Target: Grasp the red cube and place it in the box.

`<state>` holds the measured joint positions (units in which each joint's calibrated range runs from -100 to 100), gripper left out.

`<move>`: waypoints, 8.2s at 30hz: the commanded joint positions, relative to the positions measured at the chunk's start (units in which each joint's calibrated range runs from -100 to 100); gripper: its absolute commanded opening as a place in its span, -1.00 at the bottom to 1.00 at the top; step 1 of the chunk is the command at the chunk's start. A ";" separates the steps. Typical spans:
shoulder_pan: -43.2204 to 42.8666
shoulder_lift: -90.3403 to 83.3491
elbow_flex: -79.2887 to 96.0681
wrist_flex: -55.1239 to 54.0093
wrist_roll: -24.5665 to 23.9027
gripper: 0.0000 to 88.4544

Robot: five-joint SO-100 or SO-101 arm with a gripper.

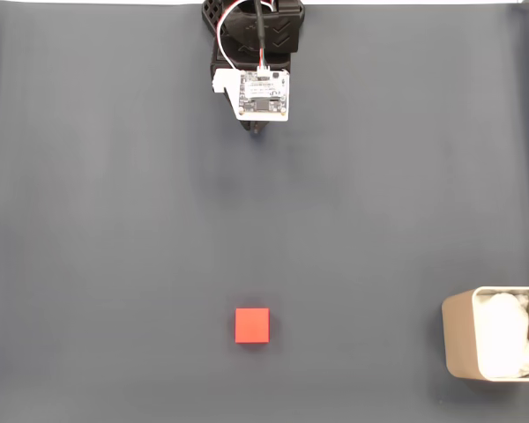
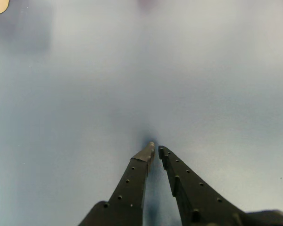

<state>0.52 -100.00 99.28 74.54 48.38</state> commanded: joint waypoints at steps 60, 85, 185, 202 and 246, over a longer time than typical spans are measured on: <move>0.12 11.01 -9.31 -33.07 1.07 -1.00; 0.12 51.30 -55.12 -26.84 0.68 -0.93; 3.32 115.16 -98.46 -39.54 1.07 0.01; 3.39 112.82 -96.54 -40.36 0.54 -0.05; 2.61 114.30 -95.54 -39.05 5.23 -0.66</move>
<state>3.78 17.93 4.34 34.69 52.77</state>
